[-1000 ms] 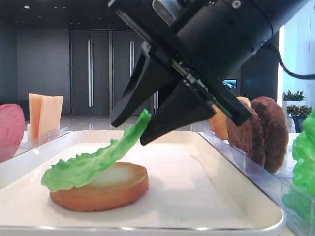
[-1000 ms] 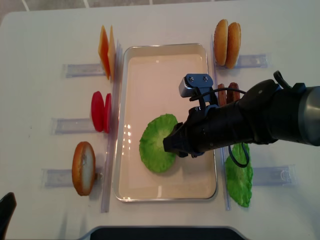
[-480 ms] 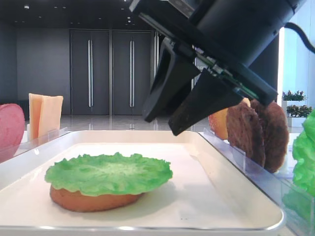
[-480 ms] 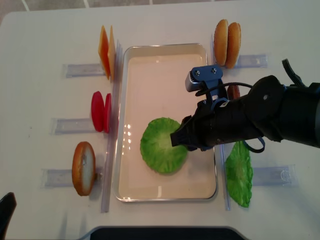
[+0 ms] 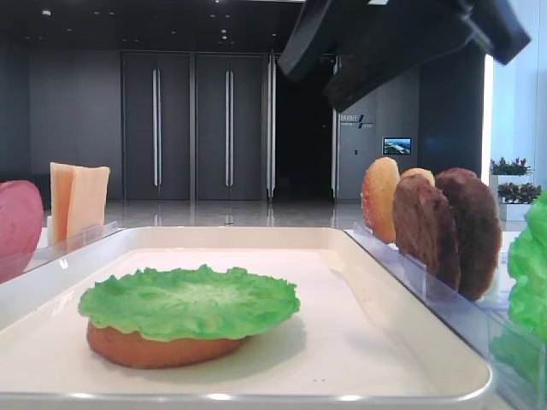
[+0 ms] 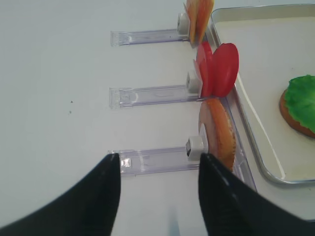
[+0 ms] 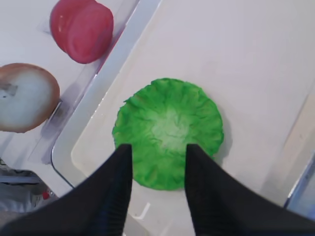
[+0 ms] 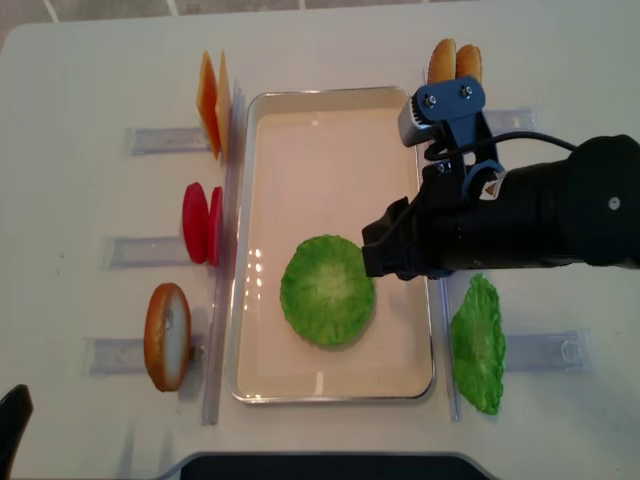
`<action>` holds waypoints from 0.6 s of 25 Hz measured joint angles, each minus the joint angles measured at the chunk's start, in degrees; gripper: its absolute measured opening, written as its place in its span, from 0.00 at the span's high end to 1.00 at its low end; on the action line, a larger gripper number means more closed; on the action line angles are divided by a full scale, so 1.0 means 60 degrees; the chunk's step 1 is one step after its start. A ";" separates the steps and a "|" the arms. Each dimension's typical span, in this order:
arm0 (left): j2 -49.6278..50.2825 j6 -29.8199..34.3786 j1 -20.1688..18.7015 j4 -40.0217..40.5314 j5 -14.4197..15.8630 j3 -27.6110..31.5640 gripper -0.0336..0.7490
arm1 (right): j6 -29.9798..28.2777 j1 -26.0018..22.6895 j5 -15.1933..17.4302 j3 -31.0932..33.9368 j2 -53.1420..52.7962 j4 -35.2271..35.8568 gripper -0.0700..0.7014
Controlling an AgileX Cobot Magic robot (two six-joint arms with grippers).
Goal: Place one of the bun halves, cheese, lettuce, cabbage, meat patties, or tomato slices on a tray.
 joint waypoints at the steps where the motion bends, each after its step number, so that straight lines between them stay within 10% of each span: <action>1: 0.0000 0.0000 0.0000 0.0000 0.0000 0.0000 0.46 | 0.0749 0.0000 0.0309 0.0000 -0.0251 -0.0758 0.55; 7: 0.0000 0.0000 0.0000 0.0000 0.0000 0.0000 0.46 | 0.5135 -0.0490 0.3142 0.0008 -0.1668 -0.5210 0.59; 15: 0.0000 0.0000 0.0000 0.0000 0.0000 0.0000 0.46 | 0.5881 -0.2847 0.6939 -0.0153 -0.3823 -0.7479 0.60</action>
